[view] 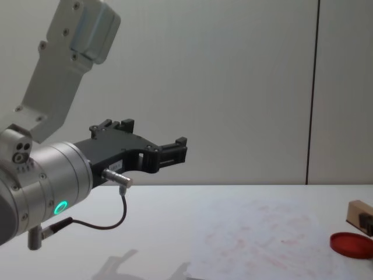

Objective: Use the one hand to pick up the stamp and affix it onto the A4 paper.

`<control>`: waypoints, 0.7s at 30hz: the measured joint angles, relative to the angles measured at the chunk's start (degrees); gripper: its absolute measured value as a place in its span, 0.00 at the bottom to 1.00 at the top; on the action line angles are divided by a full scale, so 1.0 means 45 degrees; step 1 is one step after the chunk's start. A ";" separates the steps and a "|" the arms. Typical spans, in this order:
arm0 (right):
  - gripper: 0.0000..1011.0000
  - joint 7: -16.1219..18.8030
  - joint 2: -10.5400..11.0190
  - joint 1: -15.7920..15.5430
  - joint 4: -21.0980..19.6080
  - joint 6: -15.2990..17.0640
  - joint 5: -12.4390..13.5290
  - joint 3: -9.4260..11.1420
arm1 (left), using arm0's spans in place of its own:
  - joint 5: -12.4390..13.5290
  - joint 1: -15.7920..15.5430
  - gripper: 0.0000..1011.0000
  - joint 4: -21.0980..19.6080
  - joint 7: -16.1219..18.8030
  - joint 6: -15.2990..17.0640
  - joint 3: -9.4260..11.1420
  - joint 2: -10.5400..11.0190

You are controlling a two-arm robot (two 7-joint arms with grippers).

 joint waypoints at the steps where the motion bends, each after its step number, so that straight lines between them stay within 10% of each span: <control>1: 0.21 0.0012 0.0002 -0.0022 0.0002 0.0001 0.0033 0.0002 | 0.0000 0.0000 0.98 0.0000 0.0001 0.0000 0.0000 0.0000; 21: 0.21 -0.0137 -0.0192 -0.0086 0.0390 -0.0635 0.0254 -0.0099 | 0.0000 0.0001 0.98 0.0000 0.0001 0.0000 0.0000 0.0000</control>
